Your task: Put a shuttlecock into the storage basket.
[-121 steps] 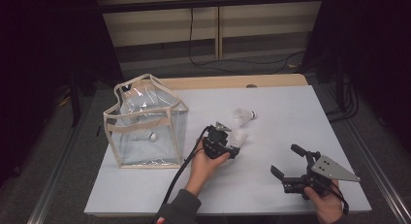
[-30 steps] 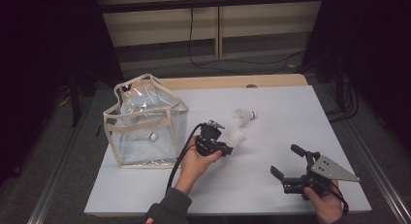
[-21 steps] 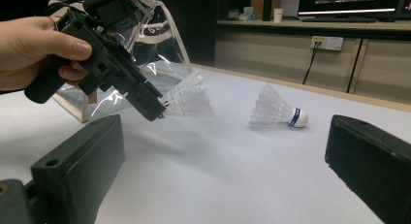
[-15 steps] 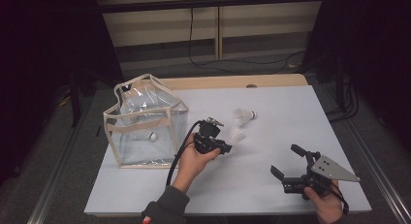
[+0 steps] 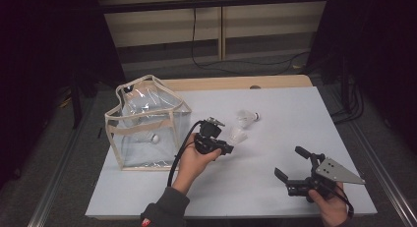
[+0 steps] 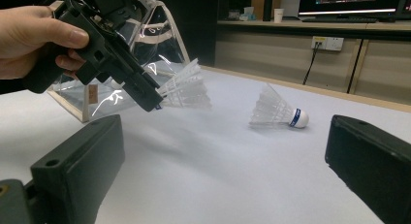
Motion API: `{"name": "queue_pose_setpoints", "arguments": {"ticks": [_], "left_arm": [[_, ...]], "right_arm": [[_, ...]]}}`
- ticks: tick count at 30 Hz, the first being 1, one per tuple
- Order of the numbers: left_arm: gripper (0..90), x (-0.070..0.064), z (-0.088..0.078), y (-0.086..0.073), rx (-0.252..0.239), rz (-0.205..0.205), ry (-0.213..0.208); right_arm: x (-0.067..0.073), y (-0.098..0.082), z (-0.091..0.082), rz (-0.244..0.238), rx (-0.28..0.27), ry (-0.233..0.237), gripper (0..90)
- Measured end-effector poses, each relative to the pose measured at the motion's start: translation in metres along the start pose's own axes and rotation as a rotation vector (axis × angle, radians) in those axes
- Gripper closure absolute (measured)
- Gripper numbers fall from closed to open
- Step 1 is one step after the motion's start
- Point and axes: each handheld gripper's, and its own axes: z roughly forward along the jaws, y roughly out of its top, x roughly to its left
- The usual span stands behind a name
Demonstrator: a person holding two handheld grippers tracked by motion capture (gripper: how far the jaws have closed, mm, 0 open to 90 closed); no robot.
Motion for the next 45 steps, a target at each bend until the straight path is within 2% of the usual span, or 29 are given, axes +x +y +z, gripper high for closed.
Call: {"name": "queue_pose_setpoints", "arguments": {"ticks": [3, 11, 18, 25, 30, 45], "left_arm": [[65.6, -0.001, -0.003, 0.002, 0.004, 0.013, -0.001], [65.6, -0.003, -0.005, 0.004, -0.003, 0.005, -0.002], [65.6, -0.003, -0.009, 0.008, 0.002, 0.018, -0.007], [65.6, 0.001, -0.015, 0.009, -0.011, -0.003, -0.021], [65.6, 0.003, -0.019, 0.010, -0.005, -0.003, -0.003], [65.6, 0.005, -0.029, 0.014, -0.004, 0.003, 0.001]], "right_arm": [[0.000, 0.000, 0.000, -0.004, 0.001, 0.000, 0.3], [0.000, 0.000, 0.000, -0.004, 0.001, 0.001, 0.3], [0.000, 0.000, 0.000, -0.003, -0.001, 0.001, 0.3], [0.000, 0.000, 0.000, -0.005, -0.001, 0.001, 0.3], [0.000, 0.000, 0.000, -0.007, 0.001, 0.001, 0.3], [0.001, 0.000, 0.000, -0.004, 0.000, 0.004, 0.3]]}}
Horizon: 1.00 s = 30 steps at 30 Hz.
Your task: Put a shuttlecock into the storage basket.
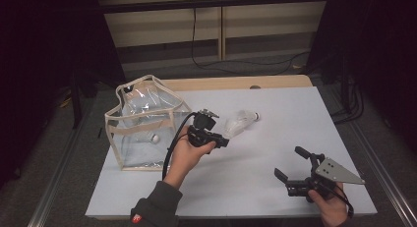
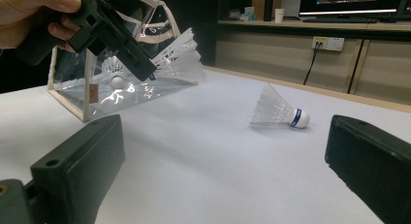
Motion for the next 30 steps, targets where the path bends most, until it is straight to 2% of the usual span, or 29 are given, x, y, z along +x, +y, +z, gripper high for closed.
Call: {"name": "queue_pose_setpoints", "arguments": {"ticks": [8, 18, 23, 30], "left_arm": [[65.6, 0.000, -0.005, 0.003, 0.002, 0.013, 0.007], [65.6, 0.002, -0.013, 0.006, -0.013, 0.000, 0.010], [65.6, 0.002, -0.020, 0.009, -0.012, 0.014, 0.018], [65.6, 0.002, -0.024, 0.011, -0.013, 0.013, 0.020]], "right_arm": [[0.001, 0.000, 0.000, -0.001, 0.002, -0.001, 0.3], [0.001, 0.000, 0.000, -0.001, 0.003, 0.000, 0.3], [0.001, 0.000, 0.000, -0.002, 0.003, 0.000, 0.3], [0.001, 0.000, 0.000, -0.003, 0.002, 0.003, 0.3]]}}
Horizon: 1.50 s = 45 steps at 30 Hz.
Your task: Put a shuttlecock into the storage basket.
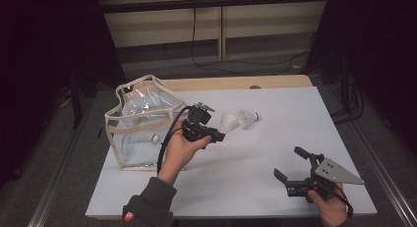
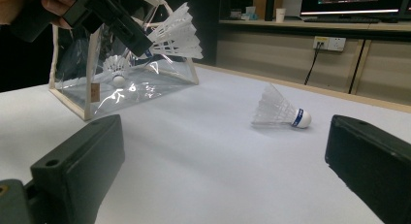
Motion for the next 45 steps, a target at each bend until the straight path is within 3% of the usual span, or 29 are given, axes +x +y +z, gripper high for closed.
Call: {"name": "queue_pose_setpoints", "arguments": {"ticks": [45], "left_arm": [[65.6, 0.002, -0.027, 0.022, -0.013, 0.003, 0.002]], "right_arm": [[0.000, 0.000, 0.000, -0.007, -0.002, 0.001, 0.3]]}}
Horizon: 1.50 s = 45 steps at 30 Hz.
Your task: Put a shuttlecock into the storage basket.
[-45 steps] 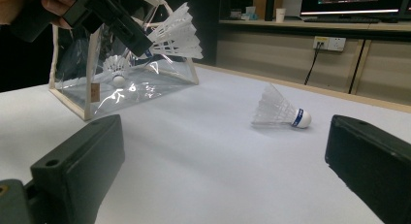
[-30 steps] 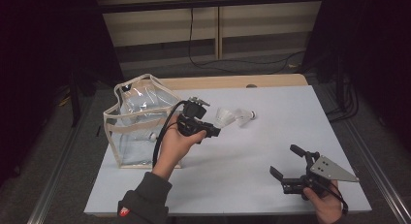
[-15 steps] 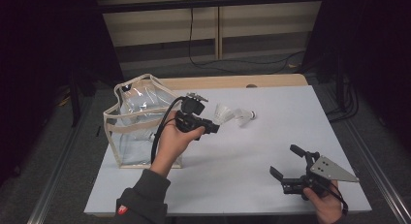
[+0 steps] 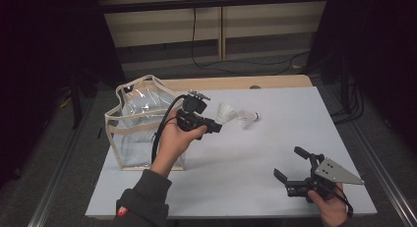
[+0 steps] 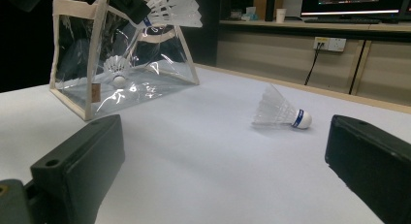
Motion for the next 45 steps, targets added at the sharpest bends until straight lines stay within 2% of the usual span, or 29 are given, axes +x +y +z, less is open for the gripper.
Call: {"name": "queue_pose_setpoints", "arguments": {"ticks": [4, 8, 12, 16, 45], "left_arm": [[65.7, 0.001, -0.002, 0.002, 0.011, 0.013, 0.001], [65.7, 0.000, -0.003, 0.003, 0.003, 0.002, 0.002], [65.7, 0.001, -0.005, 0.004, 0.007, 0.012, 0.000], [65.6, 0.000, -0.006, 0.005, -0.001, 0.000, 0.004], [65.7, 0.002, -0.018, 0.014, -0.003, 0.002, 0.013]], "right_arm": [[0.000, 0.000, 0.000, 0.000, 0.001, 0.002, 0.3], [0.001, 0.000, 0.000, 0.003, 0.002, 0.003, 0.3], [0.000, 0.000, 0.000, 0.000, 0.004, 0.005, 0.3], [0.001, 0.000, 0.000, 0.002, 0.003, 0.004, 0.3], [0.001, 0.000, 0.000, 0.002, -0.001, 0.006, 0.3]]}}
